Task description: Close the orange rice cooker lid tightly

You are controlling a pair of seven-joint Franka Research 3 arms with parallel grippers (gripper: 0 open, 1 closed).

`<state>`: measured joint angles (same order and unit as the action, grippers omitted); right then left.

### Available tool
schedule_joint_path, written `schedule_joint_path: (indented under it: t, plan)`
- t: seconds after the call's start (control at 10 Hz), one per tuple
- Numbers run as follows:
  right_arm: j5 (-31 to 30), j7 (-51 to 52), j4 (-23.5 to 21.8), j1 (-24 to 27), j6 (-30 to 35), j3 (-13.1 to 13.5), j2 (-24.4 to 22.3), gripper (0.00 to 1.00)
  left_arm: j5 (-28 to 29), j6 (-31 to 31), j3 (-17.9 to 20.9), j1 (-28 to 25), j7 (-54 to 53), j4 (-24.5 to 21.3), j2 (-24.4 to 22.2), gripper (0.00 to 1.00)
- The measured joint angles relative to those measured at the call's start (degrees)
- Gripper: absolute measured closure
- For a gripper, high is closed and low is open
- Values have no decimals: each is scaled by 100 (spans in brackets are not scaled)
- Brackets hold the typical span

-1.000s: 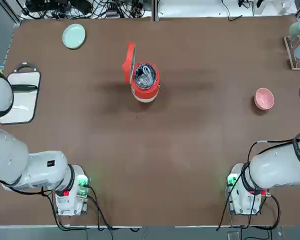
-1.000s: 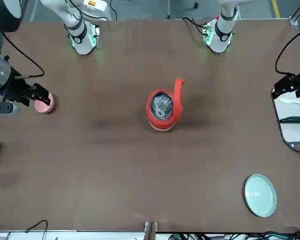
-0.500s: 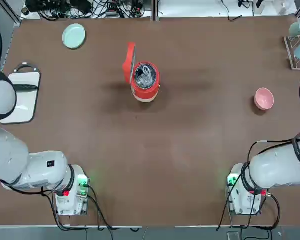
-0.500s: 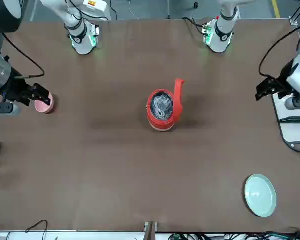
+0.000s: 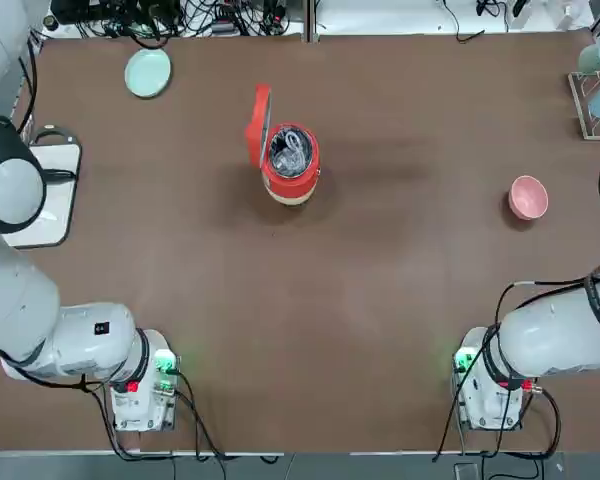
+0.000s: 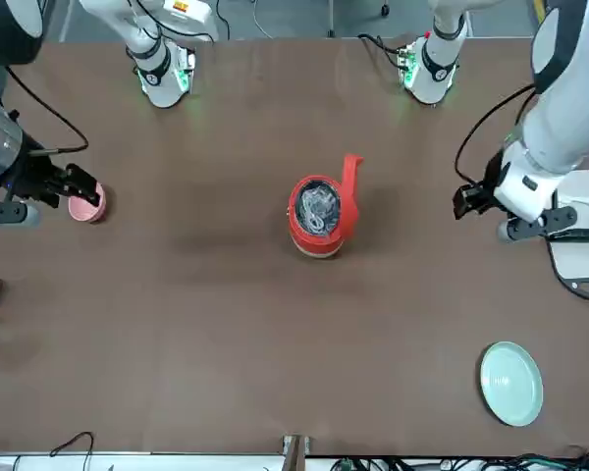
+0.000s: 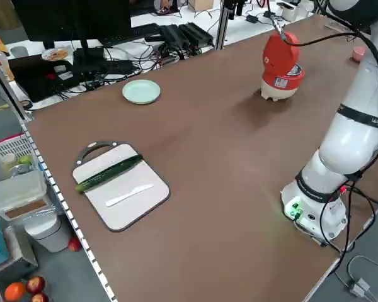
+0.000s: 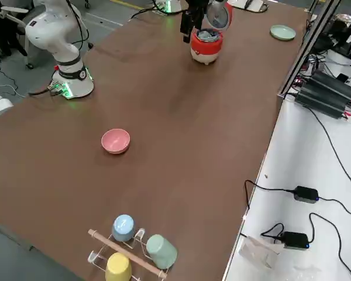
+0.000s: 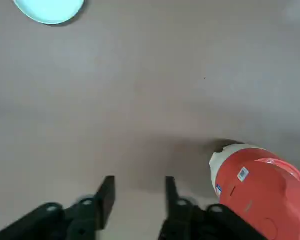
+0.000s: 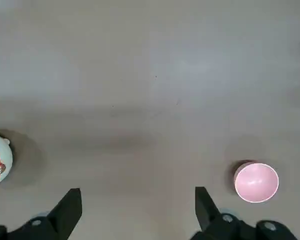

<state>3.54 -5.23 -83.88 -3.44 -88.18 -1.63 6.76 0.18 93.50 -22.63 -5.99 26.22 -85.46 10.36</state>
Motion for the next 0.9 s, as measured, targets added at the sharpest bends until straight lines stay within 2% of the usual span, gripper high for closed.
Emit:
schedule_joint_path:
  t: [0.2,0.4,0.6,0.9]
  plan:
    - [244,569,-1,6,104,9,59,0,0,-1,-127,179,309,-148,34,87]
    - [296,1340,-5,5,110,7,116,0,0,67,-162,510,703,-345,44,98]
    - [321,2438,-50,2,69,4,170,0,0,431,-168,891,1399,-483,140,99]
    - [1047,4608,-369,14,-332,15,204,0,86,562,-176,1535,2414,-499,434,99]
